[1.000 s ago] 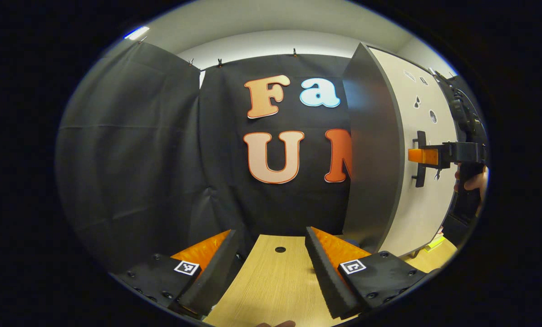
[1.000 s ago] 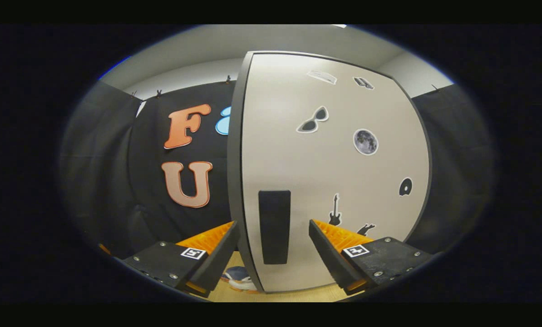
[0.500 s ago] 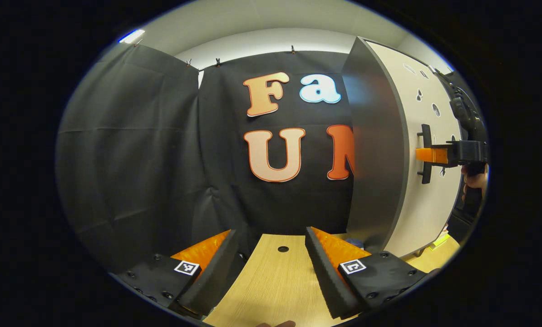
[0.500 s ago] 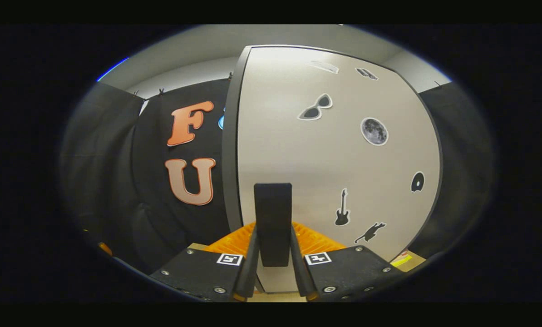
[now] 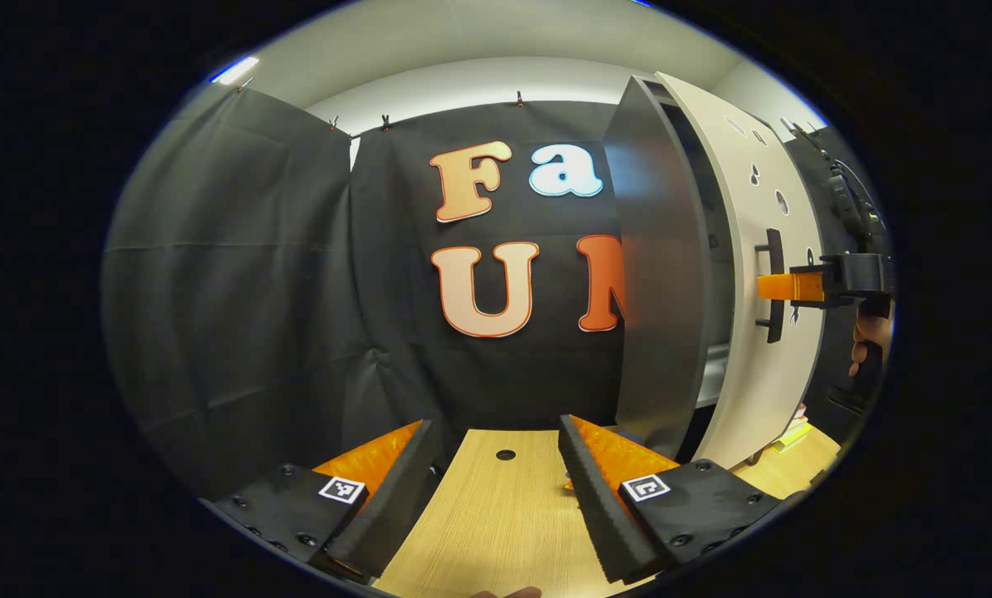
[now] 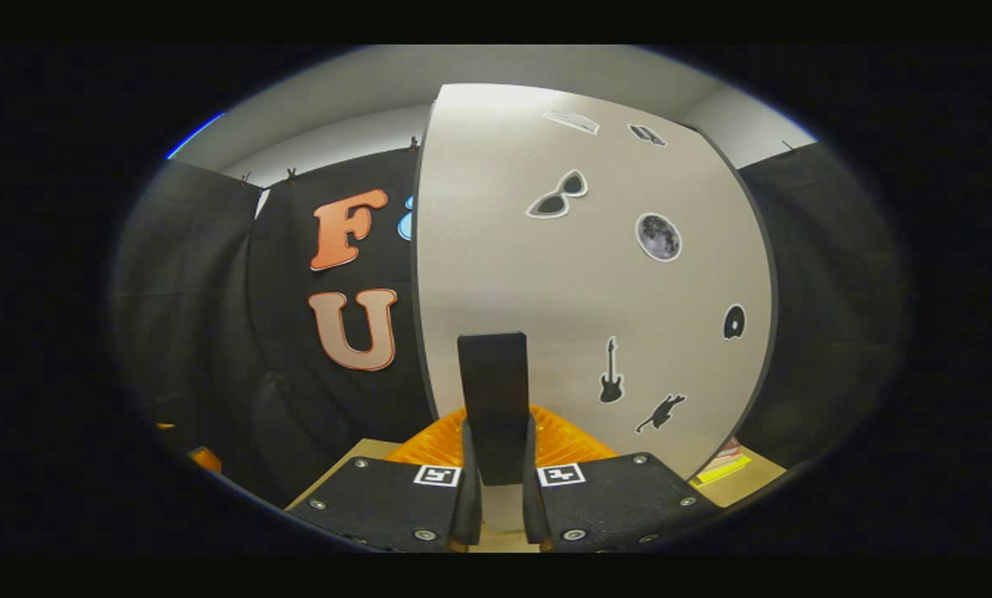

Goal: Open the cabinet door with the right hand, grasp the bottle in the cabinet with the left hand and place it on the coaster, then close the cabinet door with the right hand.

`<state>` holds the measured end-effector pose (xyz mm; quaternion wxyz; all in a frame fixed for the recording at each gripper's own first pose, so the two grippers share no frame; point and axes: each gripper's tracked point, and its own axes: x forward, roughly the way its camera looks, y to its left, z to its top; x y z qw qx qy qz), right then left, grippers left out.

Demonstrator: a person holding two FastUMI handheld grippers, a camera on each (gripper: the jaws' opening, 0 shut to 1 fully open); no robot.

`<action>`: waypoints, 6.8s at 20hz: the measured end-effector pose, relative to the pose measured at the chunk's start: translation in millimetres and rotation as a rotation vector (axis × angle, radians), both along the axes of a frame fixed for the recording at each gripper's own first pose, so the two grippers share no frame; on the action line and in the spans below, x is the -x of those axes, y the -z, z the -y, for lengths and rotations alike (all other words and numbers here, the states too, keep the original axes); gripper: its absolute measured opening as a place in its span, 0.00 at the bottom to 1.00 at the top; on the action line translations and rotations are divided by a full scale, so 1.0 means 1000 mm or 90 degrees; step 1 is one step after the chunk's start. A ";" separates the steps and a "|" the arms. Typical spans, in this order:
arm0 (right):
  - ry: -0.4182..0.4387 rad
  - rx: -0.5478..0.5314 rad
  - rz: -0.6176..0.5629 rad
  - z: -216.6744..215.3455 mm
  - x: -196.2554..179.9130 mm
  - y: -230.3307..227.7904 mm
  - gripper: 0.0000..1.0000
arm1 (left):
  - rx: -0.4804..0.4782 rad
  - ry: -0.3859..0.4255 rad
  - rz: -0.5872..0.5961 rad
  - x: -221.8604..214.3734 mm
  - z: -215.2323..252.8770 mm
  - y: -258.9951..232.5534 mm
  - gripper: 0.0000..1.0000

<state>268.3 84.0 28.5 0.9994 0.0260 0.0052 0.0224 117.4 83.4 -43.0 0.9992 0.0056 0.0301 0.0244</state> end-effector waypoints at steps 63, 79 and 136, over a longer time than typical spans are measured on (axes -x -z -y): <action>0.087 -0.012 0.040 0.101 0.072 -0.001 0.05 | 0.034 0.175 0.024 -0.021 0.360 -0.026 0.94; 0.027 -0.074 -0.033 0.043 0.056 0.026 0.78 | 0.031 0.271 0.045 -0.207 0.445 -0.016 0.97; -0.117 -0.025 -0.299 0.034 0.129 0.115 0.84 | -0.010 0.054 -0.121 0.044 0.286 0.327 0.83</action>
